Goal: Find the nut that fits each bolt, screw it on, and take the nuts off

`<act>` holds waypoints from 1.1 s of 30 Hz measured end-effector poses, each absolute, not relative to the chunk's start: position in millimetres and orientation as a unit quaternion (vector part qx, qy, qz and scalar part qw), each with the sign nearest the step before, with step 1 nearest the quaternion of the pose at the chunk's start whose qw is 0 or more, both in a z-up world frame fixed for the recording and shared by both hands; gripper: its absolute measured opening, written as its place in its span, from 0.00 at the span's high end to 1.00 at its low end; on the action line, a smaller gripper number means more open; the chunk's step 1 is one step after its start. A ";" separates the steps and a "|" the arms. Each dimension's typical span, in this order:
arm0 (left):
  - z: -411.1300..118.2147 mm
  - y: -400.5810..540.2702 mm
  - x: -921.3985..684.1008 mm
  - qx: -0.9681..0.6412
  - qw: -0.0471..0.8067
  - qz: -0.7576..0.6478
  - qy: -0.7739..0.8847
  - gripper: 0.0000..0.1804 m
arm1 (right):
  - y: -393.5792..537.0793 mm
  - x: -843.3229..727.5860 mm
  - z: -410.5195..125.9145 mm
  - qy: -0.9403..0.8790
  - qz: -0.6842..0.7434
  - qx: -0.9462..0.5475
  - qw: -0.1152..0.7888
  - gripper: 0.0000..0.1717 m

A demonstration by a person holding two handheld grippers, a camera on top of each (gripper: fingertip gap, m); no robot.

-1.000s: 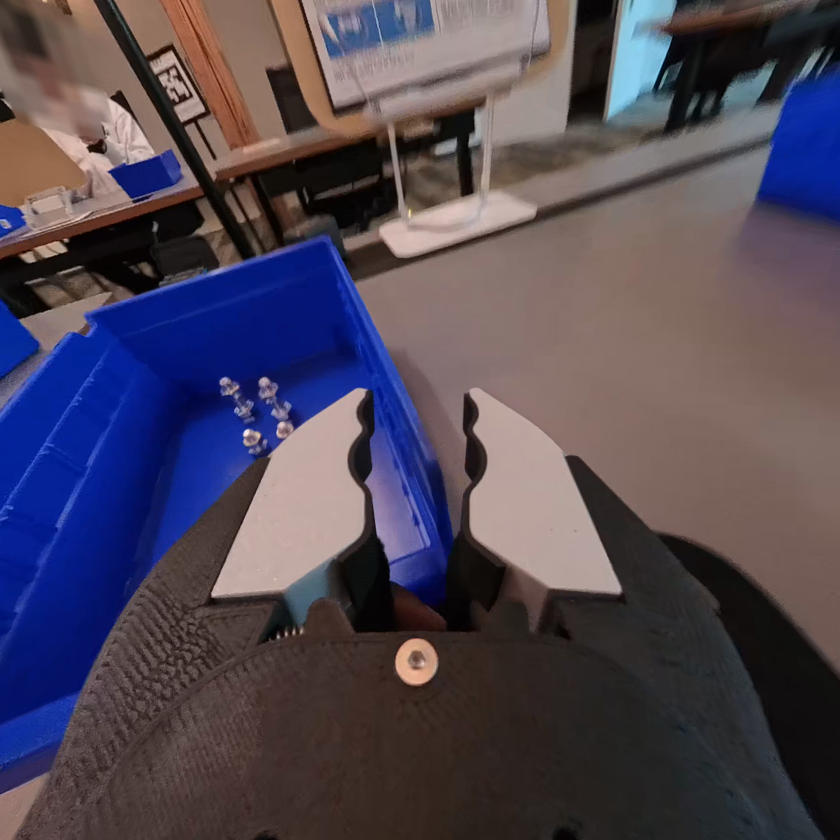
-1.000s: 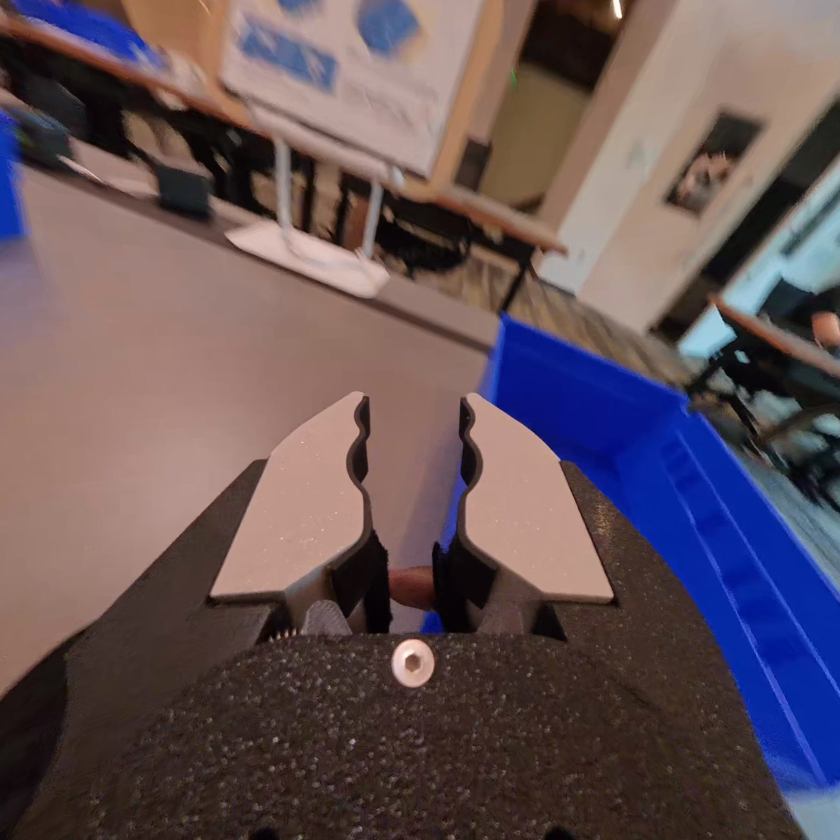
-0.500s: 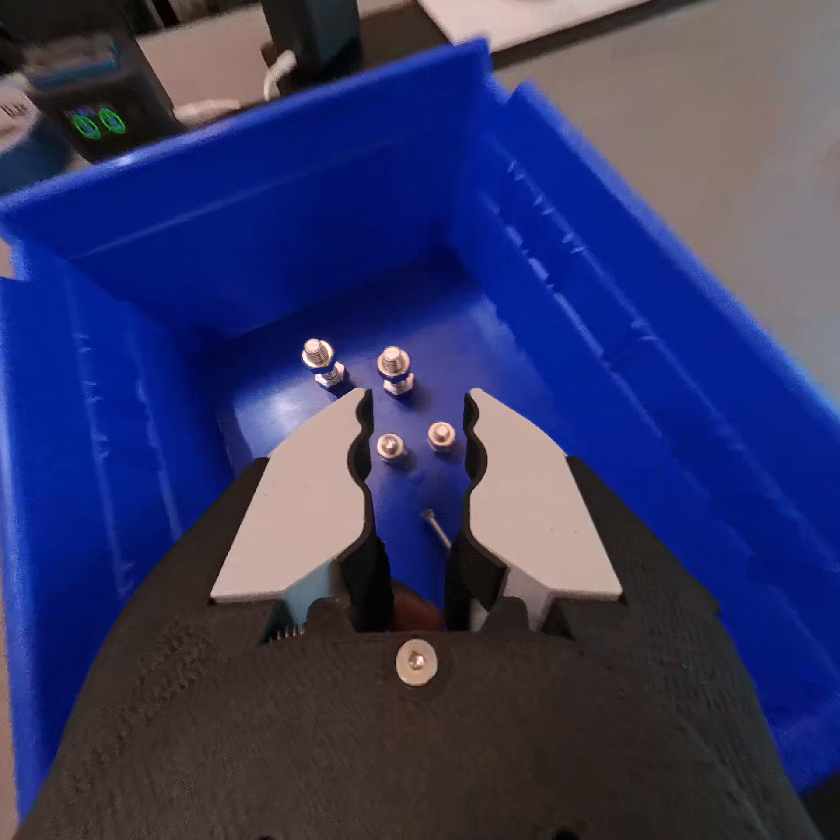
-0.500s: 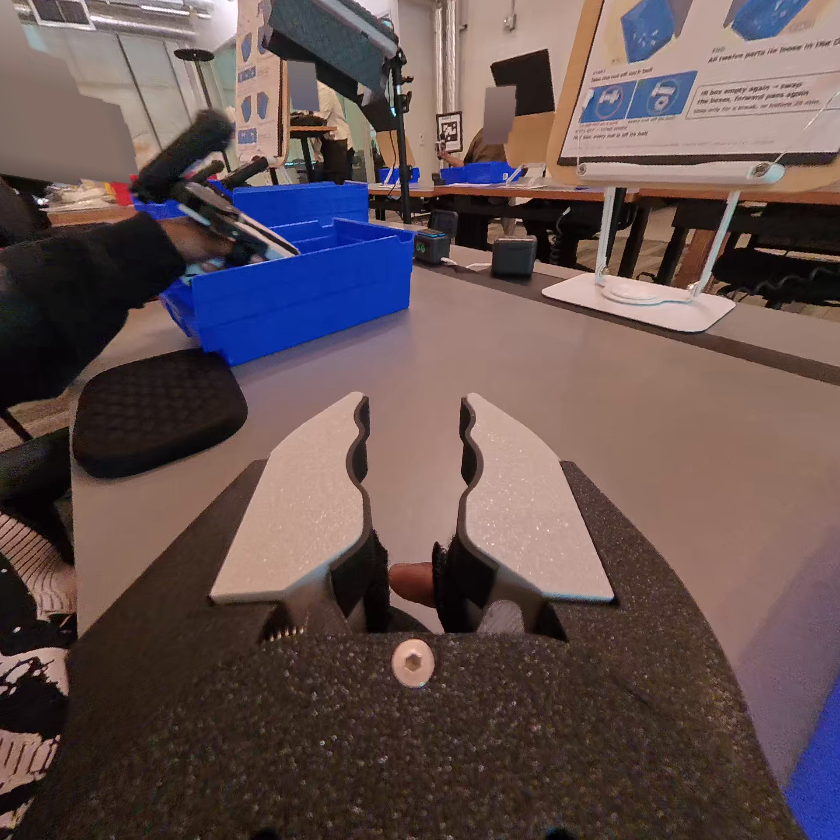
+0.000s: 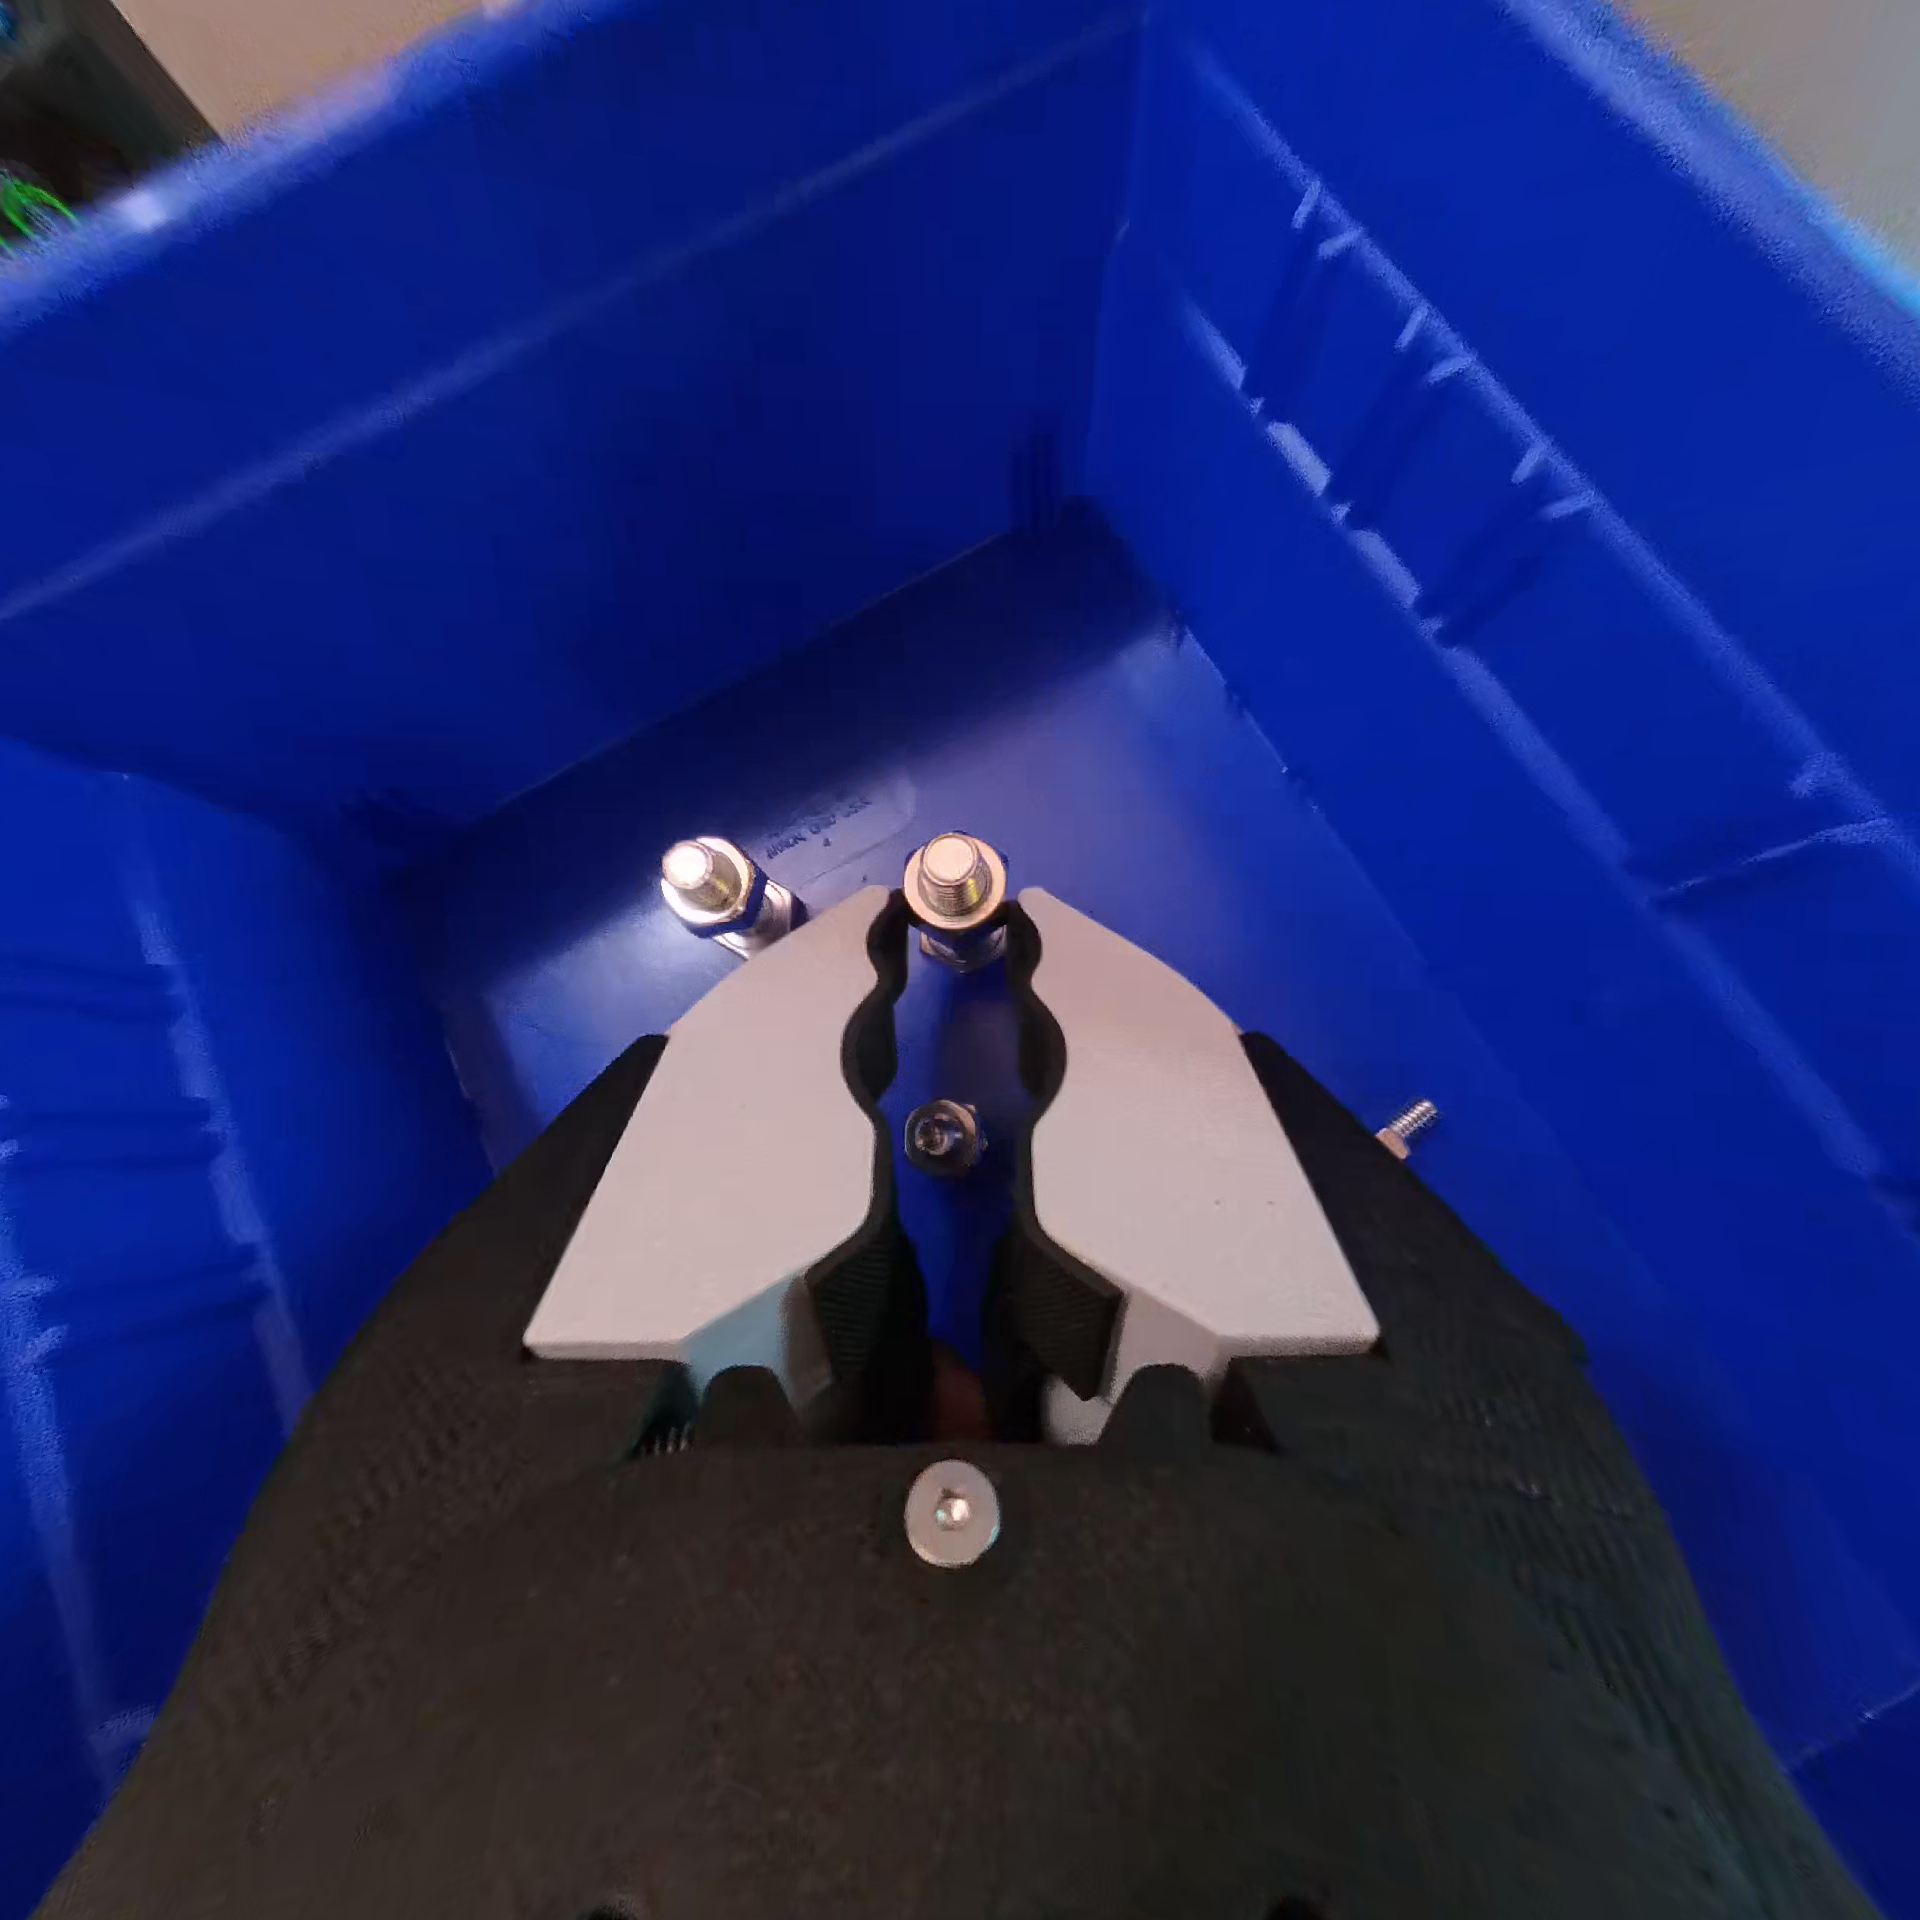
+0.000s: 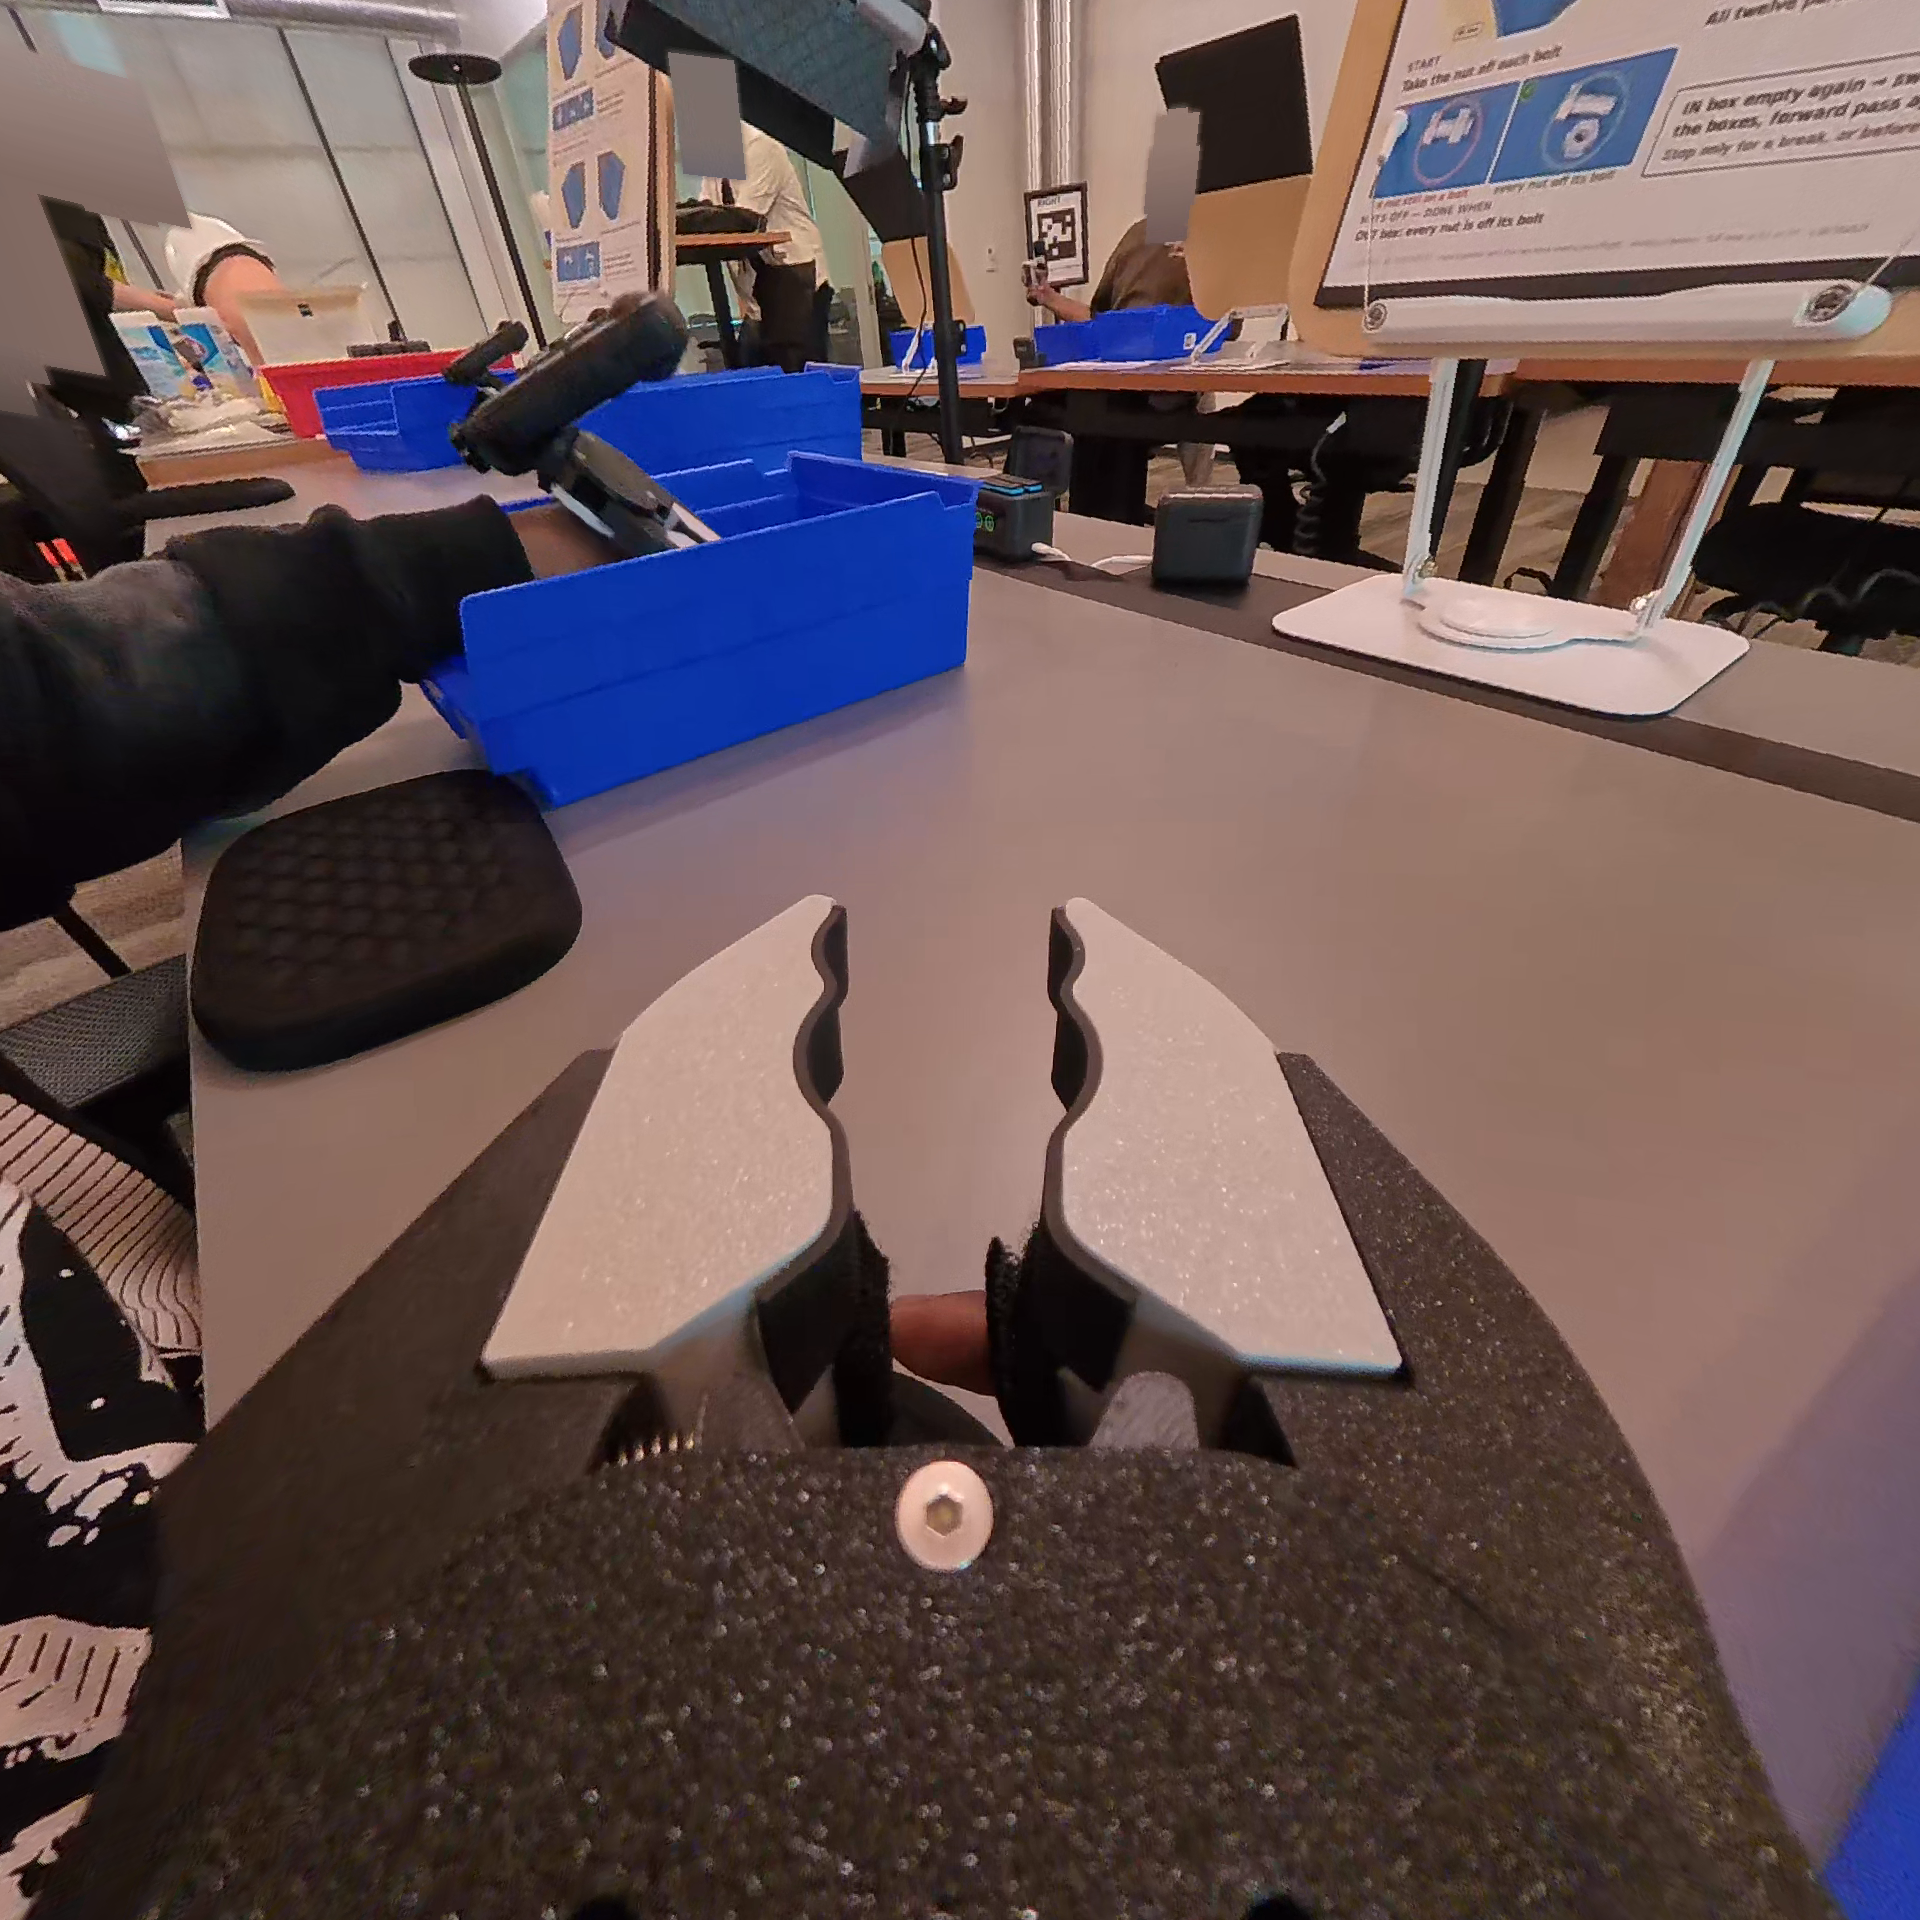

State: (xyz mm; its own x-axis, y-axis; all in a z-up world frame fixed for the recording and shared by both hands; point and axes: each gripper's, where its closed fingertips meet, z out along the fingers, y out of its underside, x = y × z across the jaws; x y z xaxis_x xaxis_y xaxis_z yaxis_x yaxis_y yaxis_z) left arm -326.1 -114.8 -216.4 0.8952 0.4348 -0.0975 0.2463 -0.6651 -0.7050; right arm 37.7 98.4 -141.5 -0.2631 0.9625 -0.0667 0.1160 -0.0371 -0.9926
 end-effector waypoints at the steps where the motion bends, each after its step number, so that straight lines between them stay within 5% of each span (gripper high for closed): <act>1: -208.5 -114.8 -325.0 -0.898 0.372 0.144 -0.184 0.90 | 98.0 38.0 -141.0 -0.577 0.547 -0.466 0.388 0.78; 13: -52.4 -49.8 -169.3 -0.833 0.529 0.163 0.004 0.90 | 69.9 22.7 -97.7 -0.594 0.605 -0.401 0.347 0.82; 20: -101.6 14.8 -54.4 -0.851 0.506 0.062 0.131 0.90 | 36.9 -3.2 -59.8 -0.636 0.625 -0.316 0.324 0.85; 33: -147.3 45.2 -28.9 -0.869 0.466 0.046 0.158 0.90 | 38.1 -33.3 -120.0 -0.726 0.514 -0.330 0.315 0.91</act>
State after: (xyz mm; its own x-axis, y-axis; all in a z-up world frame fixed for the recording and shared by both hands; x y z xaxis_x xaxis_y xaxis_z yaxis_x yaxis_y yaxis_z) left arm -28.9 45.2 -147.3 0.9455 -0.2323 -0.2280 -0.3184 -0.5150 -0.7959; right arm -33.3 38.1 -120.0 -0.5833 0.8035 0.1189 0.1557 0.2542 -0.9545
